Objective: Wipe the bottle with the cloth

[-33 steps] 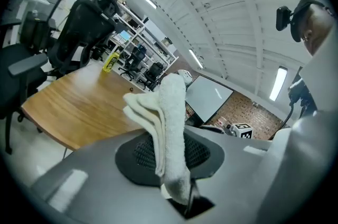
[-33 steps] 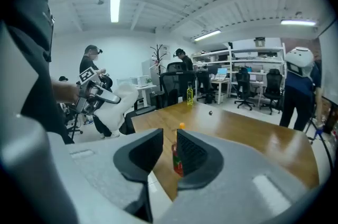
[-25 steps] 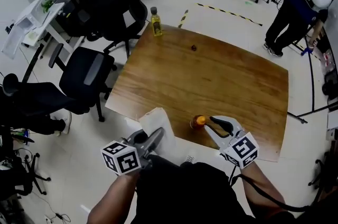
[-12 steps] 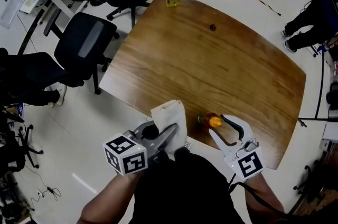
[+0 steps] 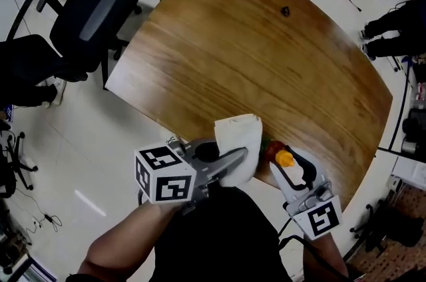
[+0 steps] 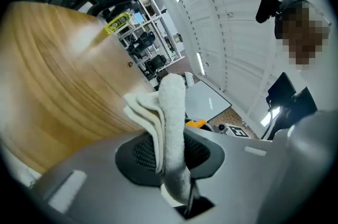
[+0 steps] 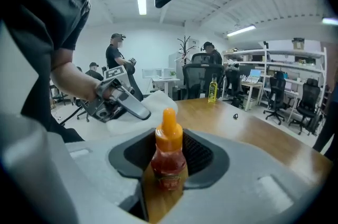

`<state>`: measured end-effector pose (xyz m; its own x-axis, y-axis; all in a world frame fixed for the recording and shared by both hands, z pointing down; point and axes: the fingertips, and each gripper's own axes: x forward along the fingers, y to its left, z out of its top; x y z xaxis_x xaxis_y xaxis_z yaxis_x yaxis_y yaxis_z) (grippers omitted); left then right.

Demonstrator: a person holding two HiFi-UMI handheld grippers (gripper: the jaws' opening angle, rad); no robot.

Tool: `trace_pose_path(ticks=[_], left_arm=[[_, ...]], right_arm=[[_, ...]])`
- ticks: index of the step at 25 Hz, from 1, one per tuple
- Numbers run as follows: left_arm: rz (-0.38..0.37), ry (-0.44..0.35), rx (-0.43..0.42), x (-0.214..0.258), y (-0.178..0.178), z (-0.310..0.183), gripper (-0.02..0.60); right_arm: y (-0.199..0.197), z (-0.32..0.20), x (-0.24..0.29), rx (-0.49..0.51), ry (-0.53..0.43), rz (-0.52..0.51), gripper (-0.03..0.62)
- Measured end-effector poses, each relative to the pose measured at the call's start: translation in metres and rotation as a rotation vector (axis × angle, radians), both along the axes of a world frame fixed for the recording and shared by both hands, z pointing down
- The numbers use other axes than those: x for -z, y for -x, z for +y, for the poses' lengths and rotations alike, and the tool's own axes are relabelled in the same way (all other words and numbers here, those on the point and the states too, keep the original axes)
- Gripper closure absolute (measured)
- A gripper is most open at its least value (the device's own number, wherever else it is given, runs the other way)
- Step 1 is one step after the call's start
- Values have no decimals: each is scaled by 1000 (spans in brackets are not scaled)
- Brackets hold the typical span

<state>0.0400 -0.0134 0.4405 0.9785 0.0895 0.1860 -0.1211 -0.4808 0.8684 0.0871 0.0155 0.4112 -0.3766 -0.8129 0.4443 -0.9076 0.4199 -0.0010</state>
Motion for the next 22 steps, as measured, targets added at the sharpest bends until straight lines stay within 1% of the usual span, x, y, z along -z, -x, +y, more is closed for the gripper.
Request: trace_pose_path(ticks=[5,7,10,14,22], left_arm=[[83,60,-176,1,-19,8,483],[97,78,-207,-6,-27,5,483],[87,70,-246,-20,-39,2,483],[24,13,-273,-35,-48,2,485],[-199,-193,-296,-64,-57,0,486]], right_arm=[[1,1,-1,-11,-22,-38,456],[1,0,-1,-6,-22,-49,456],[0,1,-2,-4,-18,-60,456],[0,1,-3,-3,-24,-64,456],[0,2,-4,-15,-34,-67,456]])
